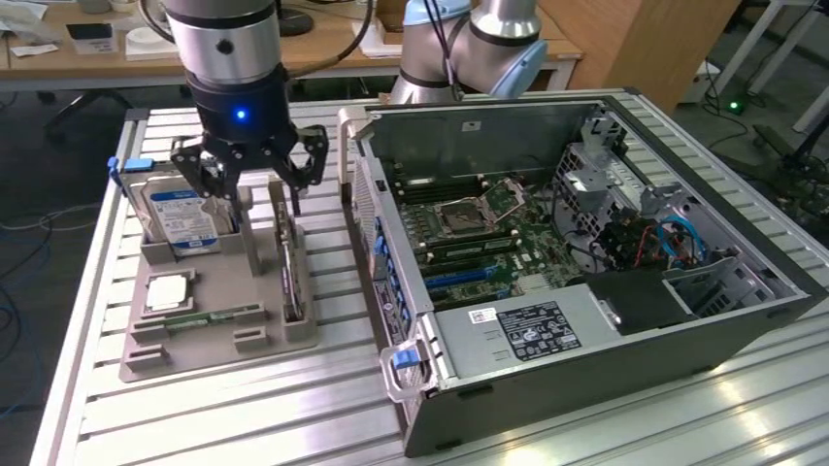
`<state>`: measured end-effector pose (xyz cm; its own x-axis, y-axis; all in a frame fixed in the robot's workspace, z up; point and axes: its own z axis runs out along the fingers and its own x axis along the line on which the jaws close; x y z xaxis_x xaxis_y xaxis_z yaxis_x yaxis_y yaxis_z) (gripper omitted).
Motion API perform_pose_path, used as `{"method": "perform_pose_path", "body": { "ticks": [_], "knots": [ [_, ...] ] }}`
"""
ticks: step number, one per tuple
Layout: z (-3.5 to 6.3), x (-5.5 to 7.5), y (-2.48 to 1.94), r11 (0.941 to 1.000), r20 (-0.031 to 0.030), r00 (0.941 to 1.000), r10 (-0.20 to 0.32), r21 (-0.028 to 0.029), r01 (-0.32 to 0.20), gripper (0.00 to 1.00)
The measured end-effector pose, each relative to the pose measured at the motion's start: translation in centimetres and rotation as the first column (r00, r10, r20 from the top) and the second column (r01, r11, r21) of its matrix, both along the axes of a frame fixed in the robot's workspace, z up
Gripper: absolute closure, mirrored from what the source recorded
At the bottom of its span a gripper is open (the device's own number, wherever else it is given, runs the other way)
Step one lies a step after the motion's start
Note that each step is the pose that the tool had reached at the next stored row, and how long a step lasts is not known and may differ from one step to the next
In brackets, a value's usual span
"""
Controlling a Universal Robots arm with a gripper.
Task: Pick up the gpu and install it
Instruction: 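Pick up the gpu and move the gpu toward the slot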
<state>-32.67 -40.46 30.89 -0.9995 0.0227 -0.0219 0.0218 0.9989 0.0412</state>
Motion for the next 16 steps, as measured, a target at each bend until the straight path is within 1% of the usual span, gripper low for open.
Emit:
{"method": "perform_pose_path", "body": {
  "ticks": [4,11,13,16],
  "knots": [
    [-0.73,0.0,-0.26,1.0,0.0,1.0,0.001,0.0,-0.001,0.35],
    [-2.01,0.0,-1.05,1.0,-0.0004,1.0,0.007,0.0,-0.007,0.35],
    [-2.37,0.1,-1.15,1.0,-0.0005,1.0,0.008,0.0,-0.008,0.35],
    [-2.9,0.2,-1.15,1.0,-0.0008,1.0,0.009,0.0,-0.009,0.35]
  ]
}}
